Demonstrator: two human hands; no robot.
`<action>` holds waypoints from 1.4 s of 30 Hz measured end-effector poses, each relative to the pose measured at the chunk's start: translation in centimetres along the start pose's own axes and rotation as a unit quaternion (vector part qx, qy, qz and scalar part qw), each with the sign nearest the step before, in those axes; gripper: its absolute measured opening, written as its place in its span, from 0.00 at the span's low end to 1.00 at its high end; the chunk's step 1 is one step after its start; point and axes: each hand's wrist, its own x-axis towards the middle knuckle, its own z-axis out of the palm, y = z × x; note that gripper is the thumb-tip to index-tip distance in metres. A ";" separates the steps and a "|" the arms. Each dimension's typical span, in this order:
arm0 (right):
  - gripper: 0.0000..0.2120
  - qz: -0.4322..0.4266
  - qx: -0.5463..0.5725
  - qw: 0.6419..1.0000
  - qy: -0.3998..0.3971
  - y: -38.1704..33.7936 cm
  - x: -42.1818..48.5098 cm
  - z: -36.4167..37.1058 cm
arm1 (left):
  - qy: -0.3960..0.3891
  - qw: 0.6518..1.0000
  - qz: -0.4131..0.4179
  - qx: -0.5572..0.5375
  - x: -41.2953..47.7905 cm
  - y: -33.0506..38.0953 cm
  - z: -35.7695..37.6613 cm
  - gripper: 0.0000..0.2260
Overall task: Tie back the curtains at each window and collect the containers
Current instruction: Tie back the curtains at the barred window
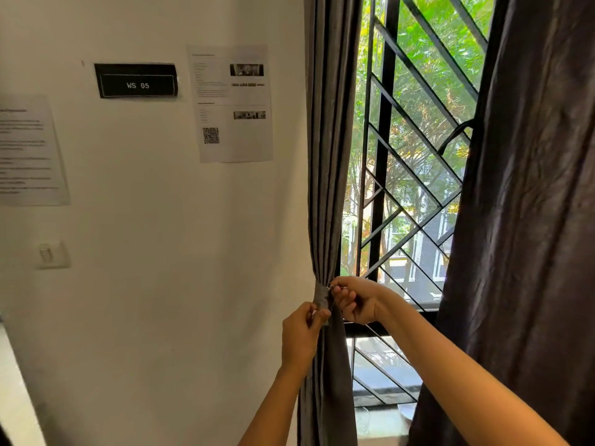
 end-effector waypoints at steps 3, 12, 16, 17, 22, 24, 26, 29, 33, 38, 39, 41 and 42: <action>0.20 -0.020 0.052 0.998 -0.009 -0.6 -0.1 0.2 | 0.001 0.996 0.047 0.078 0.4 0.2 0.5 0.12; 0.26 -0.056 0.136 0.989 0.017 -4.7 -0.9 0.9 | 0.077 0.944 0.188 0.261 -0.2 0.2 1.8 0.23; 0.26 -0.057 0.157 0.985 0.030 -5.4 -0.7 1.2 | 0.098 0.935 0.185 0.285 -0.7 -0.9 2.0 0.25; 0.26 -0.057 0.170 0.983 0.032 -5.4 -0.5 1.2 | 0.105 0.931 0.190 0.293 -0.7 -1.0 2.0 0.26; 0.26 -0.055 0.214 0.974 0.050 -5.1 0.5 0.8 | 0.073 0.918 0.183 0.343 -1.2 -1.9 2.3 0.25; 0.26 -0.053 0.219 0.973 0.056 -5.1 0.7 0.8 | 0.034 0.919 0.169 0.354 -1.4 -2.1 2.4 0.23; 0.26 -0.050 0.235 0.969 0.058 -5.1 0.7 0.8 | -0.004 0.915 0.169 0.365 -1.3 -2.0 2.3 0.08; 0.26 -0.054 0.251 0.964 0.066 -5.0 0.8 1.0 | -0.039 0.913 0.148 0.378 -1.3 -2.6 2.6 0.10; 0.27 -0.071 0.225 0.969 0.067 -4.9 0.8 0.9 | -0.041 0.895 0.169 0.411 -0.9 -2.4 2.4 0.13; 0.23 -0.108 0.170 0.978 0.058 -3.7 1.1 -0.4 | -0.082 0.858 0.175 0.476 0.8 -1.0 2.1 0.10; 0.22 -0.112 0.157 0.979 0.067 -3.5 1.0 -0.6 | -0.094 0.858 0.168 0.477 1.0 -0.6 2.2 0.09; 0.22 -0.121 0.129 0.980 0.086 -3.1 0.9 -0.9 | -0.084 0.881 0.148 0.442 2.0 0.2 2.3 0.13; 0.22 -0.125 0.111 0.981 0.096 -2.9 0.9 -1.1 | -0.071 0.894 0.136 0.421 2.4 0.3 2.4 0.14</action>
